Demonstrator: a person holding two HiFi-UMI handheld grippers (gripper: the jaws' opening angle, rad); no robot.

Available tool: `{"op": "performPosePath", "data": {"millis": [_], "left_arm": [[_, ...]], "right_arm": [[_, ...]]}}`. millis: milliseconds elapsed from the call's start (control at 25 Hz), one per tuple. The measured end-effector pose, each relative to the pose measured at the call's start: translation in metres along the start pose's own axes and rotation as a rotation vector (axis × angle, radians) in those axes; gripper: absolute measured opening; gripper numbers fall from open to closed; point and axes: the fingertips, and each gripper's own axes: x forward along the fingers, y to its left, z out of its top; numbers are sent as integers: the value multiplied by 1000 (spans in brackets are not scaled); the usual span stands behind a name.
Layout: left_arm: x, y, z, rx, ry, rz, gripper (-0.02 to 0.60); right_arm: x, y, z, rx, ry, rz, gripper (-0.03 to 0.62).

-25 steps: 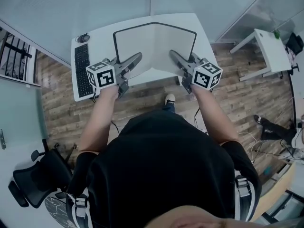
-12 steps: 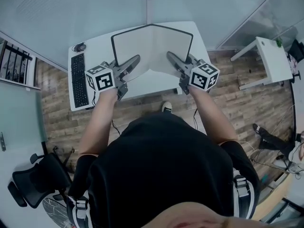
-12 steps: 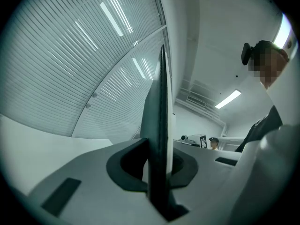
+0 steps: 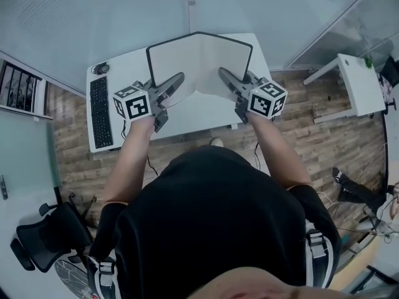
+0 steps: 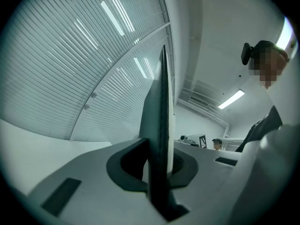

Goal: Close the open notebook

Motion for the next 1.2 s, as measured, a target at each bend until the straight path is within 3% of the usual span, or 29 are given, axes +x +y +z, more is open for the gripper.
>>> {"op": "performPosePath", "data": {"millis": [560, 1200], "left_arm": [[55, 20, 21, -7, -51, 25, 49], [107, 33, 17, -49, -50, 52, 49]], "right_arm": [[4, -58, 29, -4, 16, 54, 61], [-8, -116, 35, 4, 82, 128, 60]]}}
